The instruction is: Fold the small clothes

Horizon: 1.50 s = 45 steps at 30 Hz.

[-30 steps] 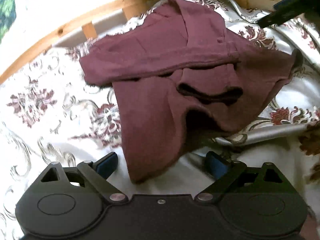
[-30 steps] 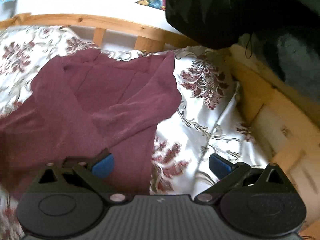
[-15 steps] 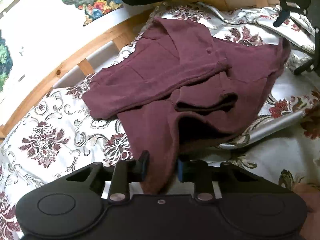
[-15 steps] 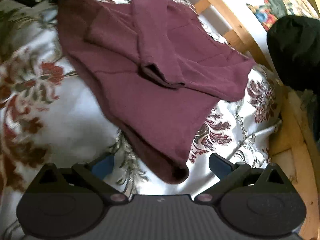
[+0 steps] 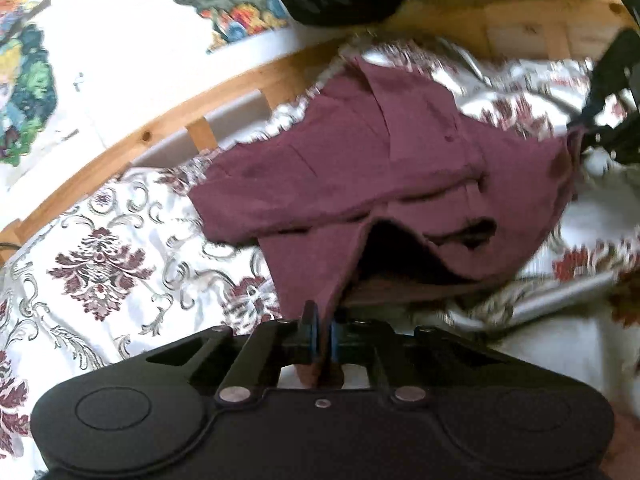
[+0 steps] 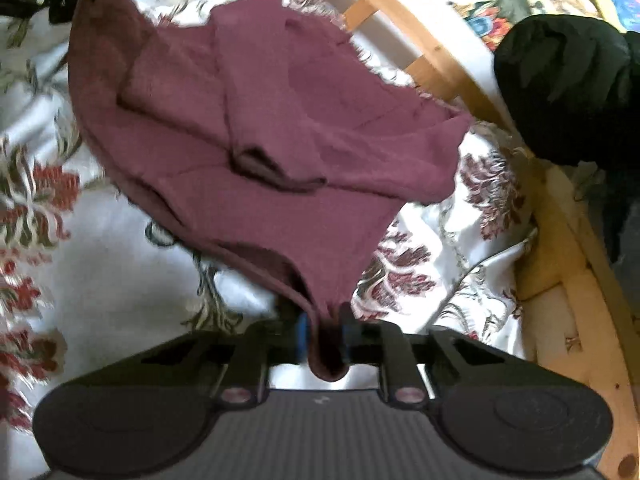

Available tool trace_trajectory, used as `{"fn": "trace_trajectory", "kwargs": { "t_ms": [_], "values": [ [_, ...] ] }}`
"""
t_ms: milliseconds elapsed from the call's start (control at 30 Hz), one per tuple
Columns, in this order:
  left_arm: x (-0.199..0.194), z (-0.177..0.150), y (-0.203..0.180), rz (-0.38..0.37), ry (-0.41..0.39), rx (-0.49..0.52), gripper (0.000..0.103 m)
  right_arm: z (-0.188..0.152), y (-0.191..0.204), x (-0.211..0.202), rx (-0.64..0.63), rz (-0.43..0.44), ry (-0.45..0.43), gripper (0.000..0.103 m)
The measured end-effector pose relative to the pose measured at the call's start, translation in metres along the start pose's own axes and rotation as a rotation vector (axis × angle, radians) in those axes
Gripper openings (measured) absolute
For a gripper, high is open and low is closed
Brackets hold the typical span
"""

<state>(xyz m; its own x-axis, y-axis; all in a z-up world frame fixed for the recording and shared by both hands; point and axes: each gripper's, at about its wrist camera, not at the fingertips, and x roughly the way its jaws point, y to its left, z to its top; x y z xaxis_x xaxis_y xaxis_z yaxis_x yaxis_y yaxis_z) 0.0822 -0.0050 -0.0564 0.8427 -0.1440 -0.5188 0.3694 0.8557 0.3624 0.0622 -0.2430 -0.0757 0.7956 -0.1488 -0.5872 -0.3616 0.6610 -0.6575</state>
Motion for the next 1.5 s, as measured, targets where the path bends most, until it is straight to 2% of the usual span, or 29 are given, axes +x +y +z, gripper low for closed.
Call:
{"fn": "trace_trajectory", "kwargs": {
  "t_ms": [100,233,333,600,700,800,967,1067,1300,1500],
  "values": [
    [-0.015,0.002,0.001,0.017,-0.055,-0.043,0.005,0.001,-0.010,-0.019,0.066,-0.089,-0.086,0.011],
    [-0.041,0.008,0.014,0.012,-0.097,-0.166,0.005,0.002,-0.018,-0.057,0.166,-0.190,-0.205,0.011],
    [-0.067,0.009,0.024,0.015,-0.145,-0.191,0.005,0.002,-0.012,-0.092,0.211,-0.233,-0.274,0.011],
    [-0.144,0.003,0.052,-0.045,-0.202,-0.208,0.005,0.002,0.009,-0.175,0.205,-0.316,-0.420,0.011],
    [-0.168,0.004,0.058,-0.051,-0.218,-0.171,0.005,0.002,0.012,-0.196,0.232,-0.309,-0.445,0.011],
    [-0.175,0.011,0.061,-0.064,-0.210,-0.163,0.005,0.009,0.006,-0.198,0.268,-0.277,-0.434,0.011],
    [-0.152,0.047,0.074,-0.079,-0.191,-0.173,0.005,0.030,-0.031,-0.172,0.352,-0.245,-0.402,0.011],
    [-0.122,0.078,0.087,-0.086,-0.162,-0.192,0.005,0.042,-0.059,-0.145,0.384,-0.253,-0.376,0.011],
    [-0.019,0.134,0.116,-0.056,-0.011,-0.192,0.005,0.071,-0.120,-0.044,0.457,-0.224,-0.299,0.011],
    [0.074,0.146,0.114,-0.056,0.084,-0.174,0.005,0.088,-0.133,0.045,0.514,-0.154,-0.209,0.012]
  ]
}}
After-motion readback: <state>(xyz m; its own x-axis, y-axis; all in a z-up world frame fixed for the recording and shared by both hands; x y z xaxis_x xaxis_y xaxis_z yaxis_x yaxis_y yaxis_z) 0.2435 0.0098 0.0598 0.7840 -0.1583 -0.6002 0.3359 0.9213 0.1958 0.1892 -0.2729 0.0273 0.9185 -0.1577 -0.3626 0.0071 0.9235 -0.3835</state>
